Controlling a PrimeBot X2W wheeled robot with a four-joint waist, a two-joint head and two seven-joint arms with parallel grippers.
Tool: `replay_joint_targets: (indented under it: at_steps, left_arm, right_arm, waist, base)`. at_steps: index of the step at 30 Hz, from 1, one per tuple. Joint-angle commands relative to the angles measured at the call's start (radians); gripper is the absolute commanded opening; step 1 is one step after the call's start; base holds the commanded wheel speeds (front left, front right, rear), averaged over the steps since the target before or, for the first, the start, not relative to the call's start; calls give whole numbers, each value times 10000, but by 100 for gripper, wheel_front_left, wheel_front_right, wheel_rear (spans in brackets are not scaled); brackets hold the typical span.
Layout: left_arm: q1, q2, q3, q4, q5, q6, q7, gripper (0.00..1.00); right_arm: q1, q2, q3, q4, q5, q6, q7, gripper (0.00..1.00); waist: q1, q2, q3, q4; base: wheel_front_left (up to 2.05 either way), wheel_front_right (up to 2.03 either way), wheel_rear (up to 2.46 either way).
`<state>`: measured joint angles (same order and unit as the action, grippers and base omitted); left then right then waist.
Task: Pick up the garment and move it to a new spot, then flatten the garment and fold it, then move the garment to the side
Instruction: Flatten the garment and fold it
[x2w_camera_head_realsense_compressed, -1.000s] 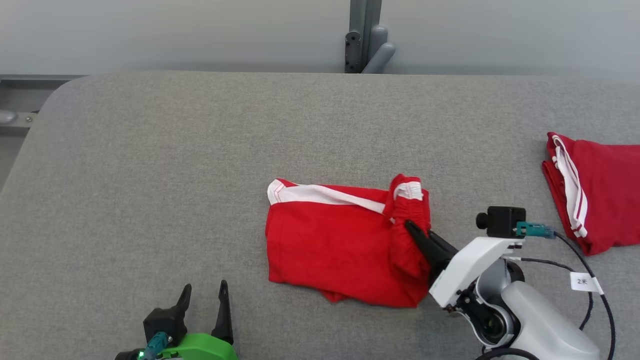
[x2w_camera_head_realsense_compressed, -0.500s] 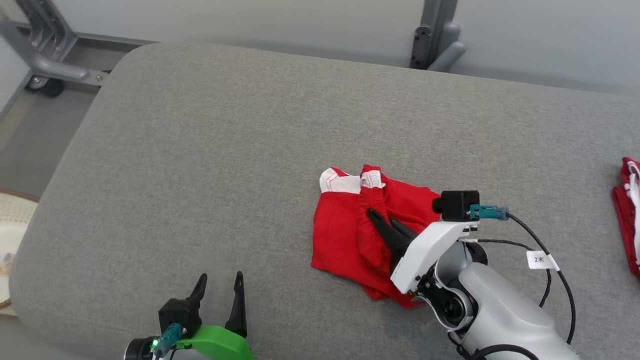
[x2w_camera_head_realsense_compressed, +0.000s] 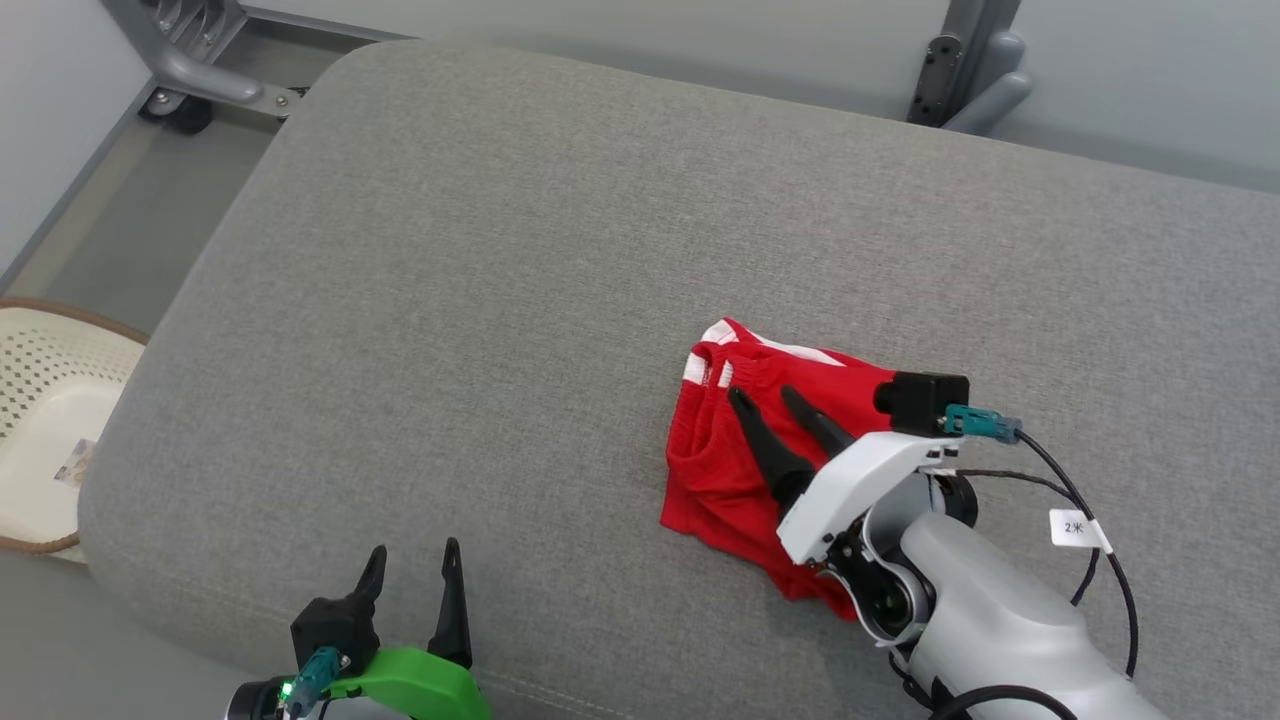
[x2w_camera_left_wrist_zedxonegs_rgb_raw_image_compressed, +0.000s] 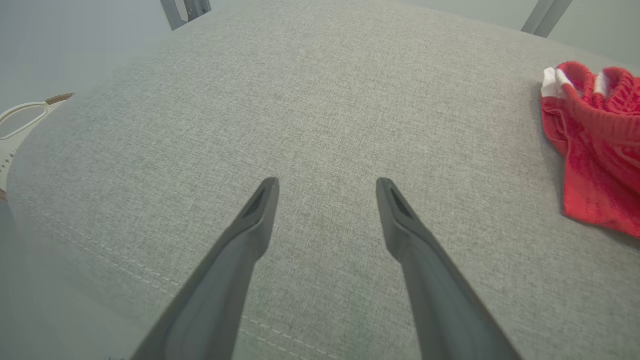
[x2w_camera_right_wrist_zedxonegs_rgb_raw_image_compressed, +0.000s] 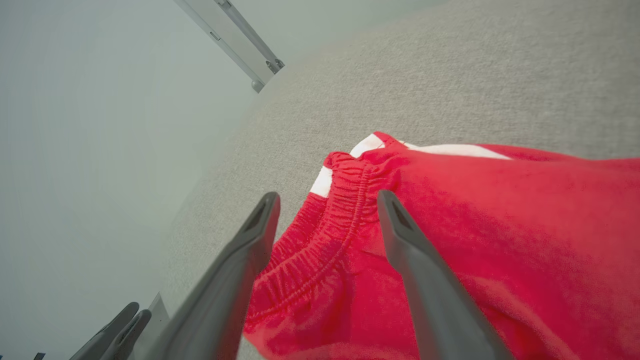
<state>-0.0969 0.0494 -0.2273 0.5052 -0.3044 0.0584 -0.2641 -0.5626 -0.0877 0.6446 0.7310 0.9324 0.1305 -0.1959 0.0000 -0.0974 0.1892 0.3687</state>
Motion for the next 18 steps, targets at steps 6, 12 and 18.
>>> replay_joint_targets:
  at_steps: [6, 12, 18]
  left_arm:
    - [79, 29, 348, -145, 245, 4, 9, 100]
    - [130, 29, 794, -307, 376, 8, 9, 100]
    - [287, 29, 1139, -345, 437, 56, 9, 100]
  right_arm:
    - [501, -523, -402, -62, 304, 0, -532, 100]
    - [937, -868, -1629, -59, -293, 0, -689, 100]
    - [1822, -722, -2982, -349, -1728, 0, -678, 100]
  waist:
    - [0, 0, -404, -1515]
    - [0, 0, -599, -2574]
    - [0, 0, -756, -3270]
  base:
    - [0, 0, 0]
    - [0, 0, 0]
    - [0, 0, 0]
